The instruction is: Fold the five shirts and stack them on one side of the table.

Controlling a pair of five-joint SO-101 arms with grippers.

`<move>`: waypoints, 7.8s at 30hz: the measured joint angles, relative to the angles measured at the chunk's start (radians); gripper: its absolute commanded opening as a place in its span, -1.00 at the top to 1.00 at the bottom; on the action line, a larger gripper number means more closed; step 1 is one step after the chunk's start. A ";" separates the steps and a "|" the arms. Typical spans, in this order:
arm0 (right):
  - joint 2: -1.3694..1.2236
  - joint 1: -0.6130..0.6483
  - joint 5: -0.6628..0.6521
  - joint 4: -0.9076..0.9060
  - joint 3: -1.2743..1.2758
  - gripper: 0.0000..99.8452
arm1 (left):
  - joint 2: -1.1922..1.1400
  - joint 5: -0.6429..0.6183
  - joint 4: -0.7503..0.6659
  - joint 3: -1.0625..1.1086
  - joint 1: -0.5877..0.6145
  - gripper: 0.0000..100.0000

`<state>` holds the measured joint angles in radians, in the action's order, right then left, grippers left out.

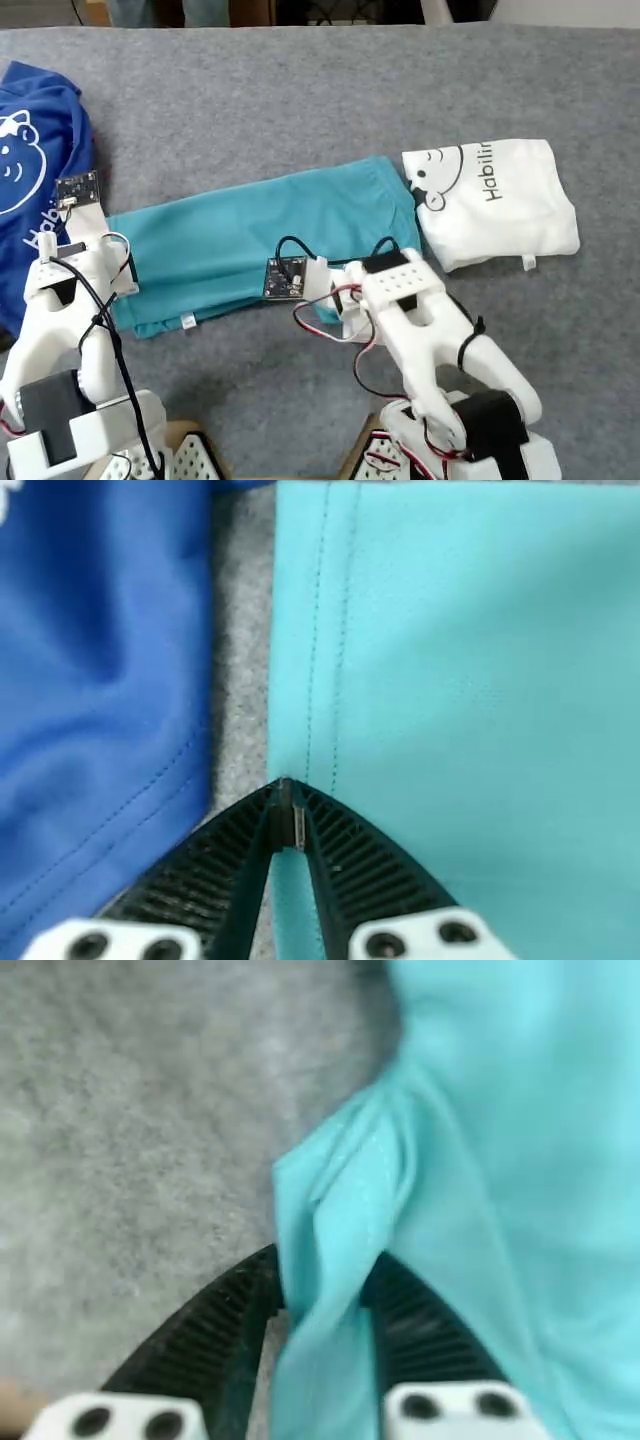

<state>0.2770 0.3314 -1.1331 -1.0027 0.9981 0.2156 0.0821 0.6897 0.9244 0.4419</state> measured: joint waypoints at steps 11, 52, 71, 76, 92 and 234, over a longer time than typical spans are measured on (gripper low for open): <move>-0.017 -0.002 0.000 -0.014 -0.028 0.78 | 0.000 0.000 0.000 0.000 0.000 0.94; -0.028 0.002 0.000 0.213 -0.227 0.94 | 0.000 0.000 0.000 0.000 0.000 0.94; -0.316 0.002 0.000 0.470 -0.396 0.94 | 0.000 0.000 0.000 0.000 0.000 0.94; -0.334 0.002 0.000 0.473 -0.416 0.93 | 0.000 0.000 0.000 0.000 0.000 0.94; -0.334 -0.072 0.052 0.476 -0.552 0.79 | 0.000 0.000 0.000 0.000 0.000 0.94; -0.916 -0.087 0.959 -0.755 -1.821 0.97 | -0.367 0.150 0.704 -0.644 0.123 0.47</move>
<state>-0.6391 0.2440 -0.1741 -1.7576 -0.8232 -0.1511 0.2325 1.3940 0.2800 0.5646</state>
